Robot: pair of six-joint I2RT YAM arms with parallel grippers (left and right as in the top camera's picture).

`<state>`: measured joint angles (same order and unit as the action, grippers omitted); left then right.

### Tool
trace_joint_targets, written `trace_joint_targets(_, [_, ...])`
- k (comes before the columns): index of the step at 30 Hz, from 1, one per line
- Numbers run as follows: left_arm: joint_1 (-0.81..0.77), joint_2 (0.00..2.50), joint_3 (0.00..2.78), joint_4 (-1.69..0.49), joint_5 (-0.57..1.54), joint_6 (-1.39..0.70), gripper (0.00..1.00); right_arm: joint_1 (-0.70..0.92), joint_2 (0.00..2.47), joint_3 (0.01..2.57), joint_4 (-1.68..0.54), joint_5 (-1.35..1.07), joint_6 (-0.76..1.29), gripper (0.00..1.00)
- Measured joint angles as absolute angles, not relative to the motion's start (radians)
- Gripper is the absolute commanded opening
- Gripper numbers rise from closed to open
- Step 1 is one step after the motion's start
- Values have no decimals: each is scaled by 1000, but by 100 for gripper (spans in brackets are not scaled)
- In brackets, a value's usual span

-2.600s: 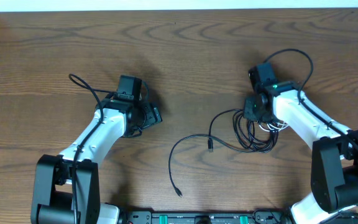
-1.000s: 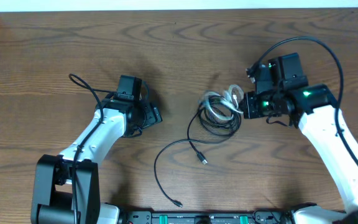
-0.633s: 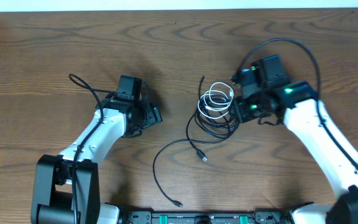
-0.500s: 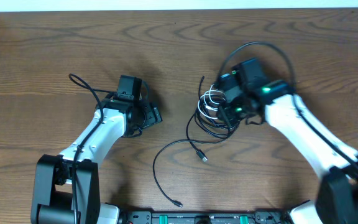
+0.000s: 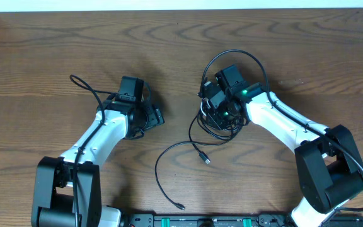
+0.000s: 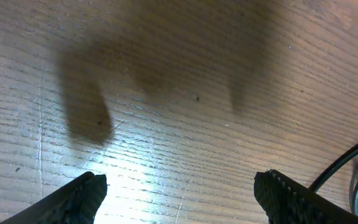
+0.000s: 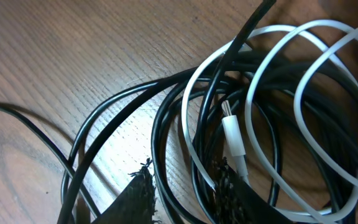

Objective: Untangle cables

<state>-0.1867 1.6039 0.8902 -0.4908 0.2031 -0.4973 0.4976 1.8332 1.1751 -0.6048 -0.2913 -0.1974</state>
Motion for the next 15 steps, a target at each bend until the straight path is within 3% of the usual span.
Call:
trace_joint_targets(6, [-187,1604,890,-490,203,-497,82,498,1837,1175,-604,-291,-250,31])
trace_joint_targets(12, [-187,1604,890,-491,203,-497,82,498,1887,1175,-596,-287,-275,24])
trace_joint_targets(15, [-187,1604,890,-490,203,-497,82,498,1904,1175,-587,-281,-278,9])
